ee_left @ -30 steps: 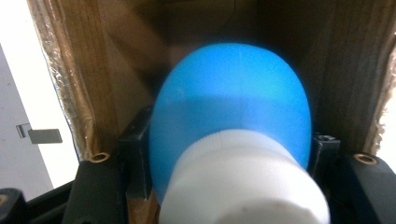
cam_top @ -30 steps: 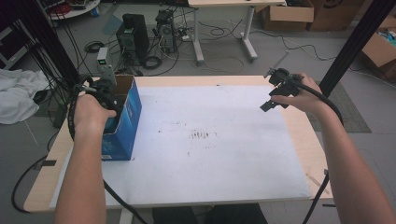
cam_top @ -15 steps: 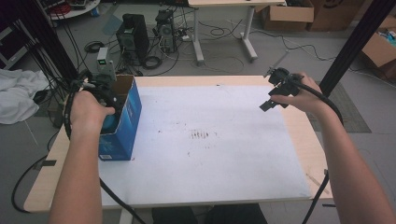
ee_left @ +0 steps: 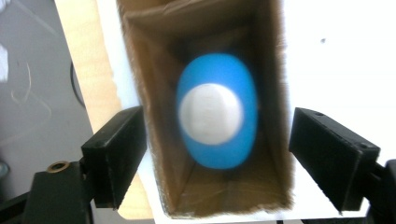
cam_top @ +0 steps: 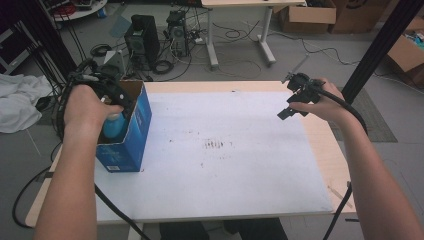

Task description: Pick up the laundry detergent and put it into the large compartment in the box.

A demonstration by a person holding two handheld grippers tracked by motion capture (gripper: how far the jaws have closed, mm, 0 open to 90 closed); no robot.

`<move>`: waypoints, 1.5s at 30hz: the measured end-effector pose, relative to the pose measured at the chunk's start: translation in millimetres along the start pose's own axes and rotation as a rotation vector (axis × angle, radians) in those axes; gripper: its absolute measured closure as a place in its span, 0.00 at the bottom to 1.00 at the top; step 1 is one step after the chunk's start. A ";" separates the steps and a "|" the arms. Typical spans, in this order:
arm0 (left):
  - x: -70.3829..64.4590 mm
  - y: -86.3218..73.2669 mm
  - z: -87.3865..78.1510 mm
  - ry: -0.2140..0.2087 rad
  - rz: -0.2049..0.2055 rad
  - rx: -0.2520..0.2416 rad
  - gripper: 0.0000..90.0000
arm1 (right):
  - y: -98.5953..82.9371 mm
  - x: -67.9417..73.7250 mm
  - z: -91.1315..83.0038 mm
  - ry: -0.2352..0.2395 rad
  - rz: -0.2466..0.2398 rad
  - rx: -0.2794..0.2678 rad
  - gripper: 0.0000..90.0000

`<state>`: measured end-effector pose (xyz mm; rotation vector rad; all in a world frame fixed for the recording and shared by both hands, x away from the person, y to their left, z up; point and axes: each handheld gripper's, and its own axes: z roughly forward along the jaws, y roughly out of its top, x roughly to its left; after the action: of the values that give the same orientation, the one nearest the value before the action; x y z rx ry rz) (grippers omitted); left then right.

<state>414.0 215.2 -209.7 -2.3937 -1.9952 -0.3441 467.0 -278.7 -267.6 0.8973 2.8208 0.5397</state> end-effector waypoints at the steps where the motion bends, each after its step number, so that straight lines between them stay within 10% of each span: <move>1: -3.5 -0.3 -3.9 -0.004 0.016 -0.010 0.21 | 0.1 0.0 -0.1 0.000 0.000 0.000 0.25; 15: -70.5 3.8 -22.4 -0.097 0.247 -0.117 0.17 | 3.8 2.4 -4.5 -0.001 -0.001 -0.006 0.26; 28: -131.6 12.3 -4.9 -0.161 0.424 -0.126 0.17 | 3.7 1.1 -3.4 0.001 -0.002 0.008 0.25; 45: -169.3 19.7 7.0 -0.181 0.512 -0.106 0.17 | 6.6 1.1 0.2 0.004 -0.004 0.020 0.25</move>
<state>406.3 48.1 -243.0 -2.9701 -1.3574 -0.2288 469.7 -273.0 -265.3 0.8950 2.8358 0.5139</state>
